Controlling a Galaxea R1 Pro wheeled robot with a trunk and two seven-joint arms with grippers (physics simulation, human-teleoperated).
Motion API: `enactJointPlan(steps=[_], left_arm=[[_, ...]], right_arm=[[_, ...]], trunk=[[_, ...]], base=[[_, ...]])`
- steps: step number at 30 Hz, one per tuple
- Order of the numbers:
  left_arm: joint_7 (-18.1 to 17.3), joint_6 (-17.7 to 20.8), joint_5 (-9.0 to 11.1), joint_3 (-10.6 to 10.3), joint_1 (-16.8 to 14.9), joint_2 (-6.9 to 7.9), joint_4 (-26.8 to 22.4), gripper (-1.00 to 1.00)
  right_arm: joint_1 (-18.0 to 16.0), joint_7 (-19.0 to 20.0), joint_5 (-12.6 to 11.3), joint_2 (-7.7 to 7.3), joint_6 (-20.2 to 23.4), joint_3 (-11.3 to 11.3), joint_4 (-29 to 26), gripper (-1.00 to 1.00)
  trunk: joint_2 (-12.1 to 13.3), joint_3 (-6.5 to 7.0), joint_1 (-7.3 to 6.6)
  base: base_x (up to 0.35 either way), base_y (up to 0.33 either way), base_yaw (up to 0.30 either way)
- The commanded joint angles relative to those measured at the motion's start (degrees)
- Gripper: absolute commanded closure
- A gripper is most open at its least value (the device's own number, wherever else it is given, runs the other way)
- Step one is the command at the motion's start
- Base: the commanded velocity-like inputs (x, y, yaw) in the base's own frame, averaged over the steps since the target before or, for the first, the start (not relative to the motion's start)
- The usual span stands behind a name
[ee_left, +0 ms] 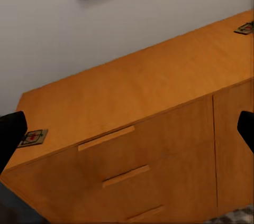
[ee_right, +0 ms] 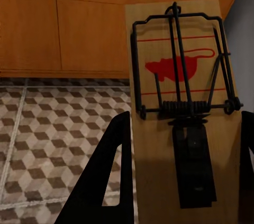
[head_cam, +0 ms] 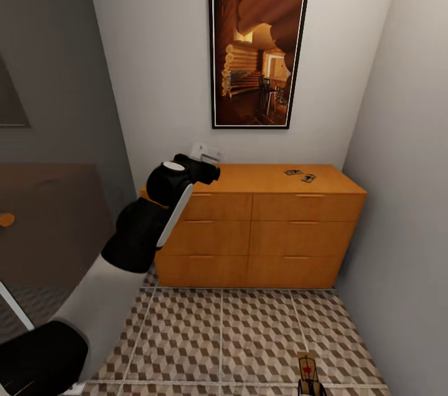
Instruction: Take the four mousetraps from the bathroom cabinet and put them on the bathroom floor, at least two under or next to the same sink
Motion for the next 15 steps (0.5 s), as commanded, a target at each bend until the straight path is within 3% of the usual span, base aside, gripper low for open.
enactJointPlan(steps=[1,7,15], left_arm=[[0.32,0.24,0.18,-0.16,0.15,0.02,0.02,-1.0],[0.3,0.24,0.18,-0.51,0.85,0.0,0.27,-1.0],[0.29,0.24,0.18,-1.26,0.92,-0.13,0.4,-1.0]], right_arm=[[-0.05,-0.47,0.05,0.03,-0.05,0.43,0.05,1.0],[-0.05,-0.58,0.05,0.35,-0.23,0.37,0.05,1.0],[-0.05,-0.58,0.05,0.39,-0.27,0.37,0.06,1.0]], trunk=[[-0.03,-0.06,0.0],[-0.03,0.19,0.0],[-0.03,0.77,0.0]], base=[[0.0,0.0,0.0],[0.048,0.0,-0.113],[0.234,0.0,-0.193]])
